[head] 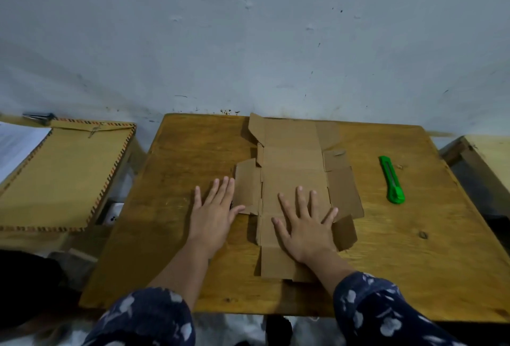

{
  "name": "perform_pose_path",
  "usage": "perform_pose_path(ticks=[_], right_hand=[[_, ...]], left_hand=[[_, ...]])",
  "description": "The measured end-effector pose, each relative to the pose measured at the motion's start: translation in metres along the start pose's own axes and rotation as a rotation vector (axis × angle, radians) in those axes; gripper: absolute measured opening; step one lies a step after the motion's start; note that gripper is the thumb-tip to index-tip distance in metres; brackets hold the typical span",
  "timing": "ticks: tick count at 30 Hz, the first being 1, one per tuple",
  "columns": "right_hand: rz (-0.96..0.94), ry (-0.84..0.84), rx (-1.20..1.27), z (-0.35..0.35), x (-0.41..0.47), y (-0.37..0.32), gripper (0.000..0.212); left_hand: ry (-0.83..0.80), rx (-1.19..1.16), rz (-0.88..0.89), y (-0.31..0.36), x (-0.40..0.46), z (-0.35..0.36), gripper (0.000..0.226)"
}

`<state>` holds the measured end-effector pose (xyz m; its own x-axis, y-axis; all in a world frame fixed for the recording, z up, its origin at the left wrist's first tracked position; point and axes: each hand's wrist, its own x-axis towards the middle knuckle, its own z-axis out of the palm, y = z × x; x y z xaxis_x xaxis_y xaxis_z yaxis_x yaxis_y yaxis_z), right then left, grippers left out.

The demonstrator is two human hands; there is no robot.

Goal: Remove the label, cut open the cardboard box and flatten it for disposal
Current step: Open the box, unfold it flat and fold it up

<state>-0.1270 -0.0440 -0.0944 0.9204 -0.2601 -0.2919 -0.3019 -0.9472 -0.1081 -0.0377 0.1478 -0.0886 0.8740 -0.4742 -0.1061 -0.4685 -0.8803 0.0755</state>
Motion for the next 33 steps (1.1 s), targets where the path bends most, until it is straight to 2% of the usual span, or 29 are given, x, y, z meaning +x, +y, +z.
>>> perform_pose_path(ticks=[4, 7, 9, 12, 14, 19, 25, 29, 33], right_hand=[[0.000, -0.002, 0.016, 0.002, -0.006, -0.007, 0.060], [0.006, -0.009, 0.016, 0.004, -0.009, -0.009, 0.060], [0.004, -0.012, 0.008, 0.005, -0.011, -0.011, 0.060], [-0.008, -0.020, 0.001, 0.006, -0.013, -0.012, 0.060], [-0.015, -0.014, -0.003, 0.008, -0.016, -0.014, 0.060], [-0.024, 0.002, 0.005, 0.010, -0.026, -0.019, 0.062], [0.044, 0.257, 0.029, -0.028, 0.003, -0.012, 0.053], [0.110, 0.320, 0.119, -0.061, 0.047, 0.016, 0.043], [0.268, 0.273, 0.261, -0.081, 0.089, 0.046, 0.047]], left_hand=[[0.160, -0.085, -0.016, -0.008, -0.015, 0.003, 0.065], [0.227, -0.066, -0.020, -0.015, -0.025, 0.005, 0.075], [0.195, -0.051, -0.051, -0.021, -0.030, 0.007, 0.071], [0.093, -0.022, -0.096, -0.026, -0.033, 0.008, 0.052], [0.047, -0.056, -0.110, -0.026, -0.036, 0.008, 0.050], [0.106, -0.141, -0.171, -0.017, -0.032, -0.002, 0.056], [0.173, -0.110, -0.075, 0.019, 0.003, -0.035, 0.067], [0.097, -0.042, -0.016, 0.049, 0.026, -0.042, 0.072], [-0.015, -0.023, -0.005, 0.058, 0.035, -0.025, 0.083]])
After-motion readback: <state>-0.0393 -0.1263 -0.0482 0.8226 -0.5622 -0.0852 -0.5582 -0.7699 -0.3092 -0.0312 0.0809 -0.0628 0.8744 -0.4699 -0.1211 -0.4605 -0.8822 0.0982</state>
